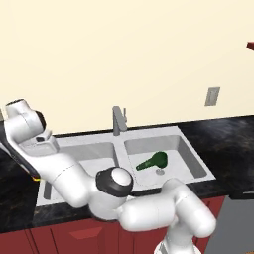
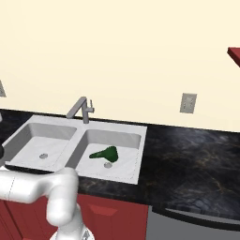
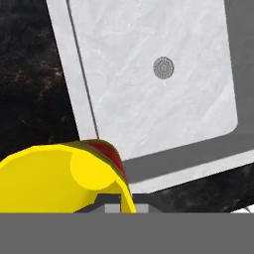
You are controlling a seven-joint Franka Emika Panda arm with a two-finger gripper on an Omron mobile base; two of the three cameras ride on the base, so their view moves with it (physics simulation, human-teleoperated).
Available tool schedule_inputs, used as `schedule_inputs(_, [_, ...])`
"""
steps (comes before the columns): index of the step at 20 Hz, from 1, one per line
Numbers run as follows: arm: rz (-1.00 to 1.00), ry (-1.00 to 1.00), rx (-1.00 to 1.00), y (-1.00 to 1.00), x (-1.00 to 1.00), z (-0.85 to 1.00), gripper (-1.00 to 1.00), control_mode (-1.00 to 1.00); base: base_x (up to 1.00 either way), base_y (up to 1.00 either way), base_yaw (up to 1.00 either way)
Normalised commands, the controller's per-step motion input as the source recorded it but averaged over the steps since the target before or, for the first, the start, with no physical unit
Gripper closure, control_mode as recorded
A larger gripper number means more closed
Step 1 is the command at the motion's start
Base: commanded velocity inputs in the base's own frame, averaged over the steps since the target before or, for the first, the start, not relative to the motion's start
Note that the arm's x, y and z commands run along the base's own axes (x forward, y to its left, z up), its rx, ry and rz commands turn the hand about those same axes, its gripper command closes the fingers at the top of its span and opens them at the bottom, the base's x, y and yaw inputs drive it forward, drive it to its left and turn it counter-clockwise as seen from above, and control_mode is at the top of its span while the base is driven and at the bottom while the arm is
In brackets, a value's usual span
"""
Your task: Move any existing items from the left basin to the right basin for drying. Then move the cup from the counter to the left basin of the sink for washing.
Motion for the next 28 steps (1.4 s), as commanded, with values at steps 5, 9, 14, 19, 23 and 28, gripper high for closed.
schedule_inputs(5, [-0.07, -0.01, 0.05, -0.73, -0.24, 0.1, 1.0, -1.0, 0.0, 0.0, 0.0])
schedule_inputs(9, [-0.06, -0.02, 0.05, -0.73, -0.26, 0.02, 1.0, -1.0, 0.0, 0.0, 0.0])
schedule_inputs(14, [-0.05, -0.01, 0.05, -0.73, -0.07, 0.0, 1.0, -1.0, 0.0, 0.0, 0.0])
schedule_inputs(19, [-0.02, 0.0, 0.05, -0.67, 0.0, -0.02, 1.0, -1.0, 0.0, 0.0, 0.0])
schedule_inputs(23, [0.0, 0.0, 0.05, -0.58, 0.07, -0.14, 1.0, -1.0, 0.0, 0.0, 0.0])
schedule_inputs(28, [0.0, 0.0, 0.03, -0.46, 0.02, -0.18, 1.0, -1.0, 0.0, 0.0, 0.0])
